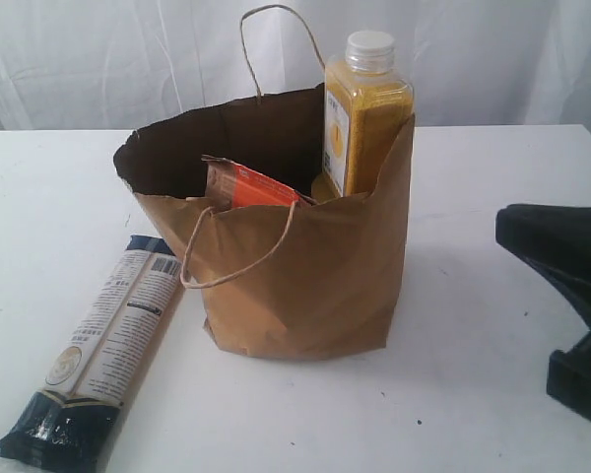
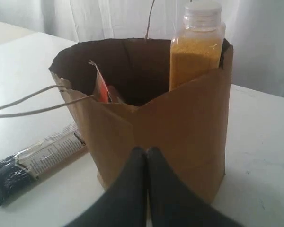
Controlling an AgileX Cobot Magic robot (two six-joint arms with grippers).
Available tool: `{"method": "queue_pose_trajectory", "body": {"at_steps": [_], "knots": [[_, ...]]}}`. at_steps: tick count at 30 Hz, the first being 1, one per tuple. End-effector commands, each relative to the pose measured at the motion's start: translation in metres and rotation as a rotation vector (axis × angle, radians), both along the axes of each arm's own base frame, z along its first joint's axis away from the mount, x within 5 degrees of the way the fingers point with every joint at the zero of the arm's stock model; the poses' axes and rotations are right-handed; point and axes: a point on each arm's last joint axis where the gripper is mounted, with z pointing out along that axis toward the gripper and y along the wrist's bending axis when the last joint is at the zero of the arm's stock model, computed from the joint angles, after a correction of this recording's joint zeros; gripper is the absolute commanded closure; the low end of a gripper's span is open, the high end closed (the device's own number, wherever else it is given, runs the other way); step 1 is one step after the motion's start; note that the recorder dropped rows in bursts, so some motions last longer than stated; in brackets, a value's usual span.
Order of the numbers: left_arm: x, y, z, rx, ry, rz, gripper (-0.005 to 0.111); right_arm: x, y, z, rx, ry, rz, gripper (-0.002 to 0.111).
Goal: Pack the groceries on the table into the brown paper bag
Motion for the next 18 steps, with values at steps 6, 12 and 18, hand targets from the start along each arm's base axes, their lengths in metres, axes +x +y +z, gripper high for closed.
{"method": "queue_pose_trajectory", "body": {"at_steps": [6, 12, 18], "knots": [[0.000, 0.000, -0.001, -0.008, 0.002, 0.002, 0.107, -0.025, -0.023, -0.071, 0.021, -0.019, -0.036, 0.108], [0.000, 0.000, -0.001, -0.008, 0.002, 0.002, 0.107, -0.034, -0.039, -0.102, 0.036, -0.045, -0.154, 0.108], [0.000, 0.000, -0.001, -0.008, 0.002, 0.002, 0.107, -0.037, -0.049, -0.115, 0.044, -0.091, -0.264, 0.108]]}}
